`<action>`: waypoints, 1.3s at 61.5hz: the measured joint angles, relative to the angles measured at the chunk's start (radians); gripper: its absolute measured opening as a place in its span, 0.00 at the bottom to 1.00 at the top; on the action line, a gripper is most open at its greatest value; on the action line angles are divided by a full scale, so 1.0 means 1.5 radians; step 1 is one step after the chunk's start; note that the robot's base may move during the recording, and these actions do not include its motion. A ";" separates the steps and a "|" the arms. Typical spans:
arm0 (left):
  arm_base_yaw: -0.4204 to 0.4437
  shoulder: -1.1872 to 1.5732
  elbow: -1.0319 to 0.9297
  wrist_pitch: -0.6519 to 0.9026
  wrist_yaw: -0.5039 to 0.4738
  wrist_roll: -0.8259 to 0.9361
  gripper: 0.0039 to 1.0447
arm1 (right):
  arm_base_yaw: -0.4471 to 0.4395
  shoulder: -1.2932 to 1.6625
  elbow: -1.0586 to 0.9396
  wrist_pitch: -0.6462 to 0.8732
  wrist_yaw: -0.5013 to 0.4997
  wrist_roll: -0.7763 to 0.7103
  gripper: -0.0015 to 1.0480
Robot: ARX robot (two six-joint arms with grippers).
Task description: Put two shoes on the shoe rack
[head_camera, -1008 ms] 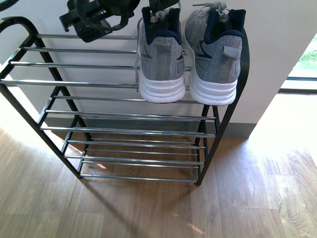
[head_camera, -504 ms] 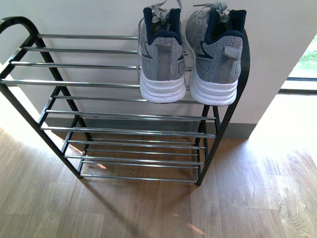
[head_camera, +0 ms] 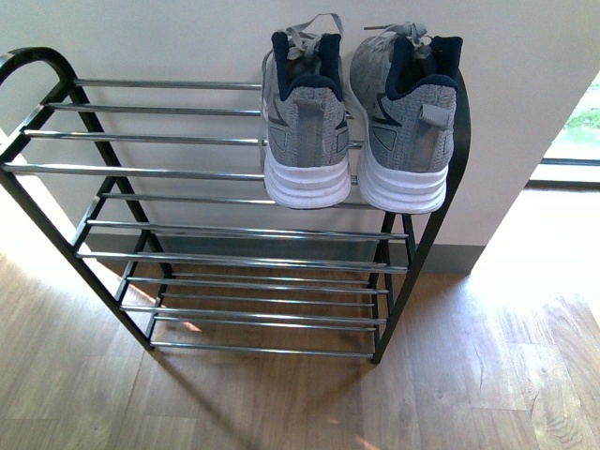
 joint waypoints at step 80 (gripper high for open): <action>0.081 -0.507 -0.143 -0.350 0.081 0.001 0.01 | 0.000 0.000 0.000 0.000 0.000 0.000 0.91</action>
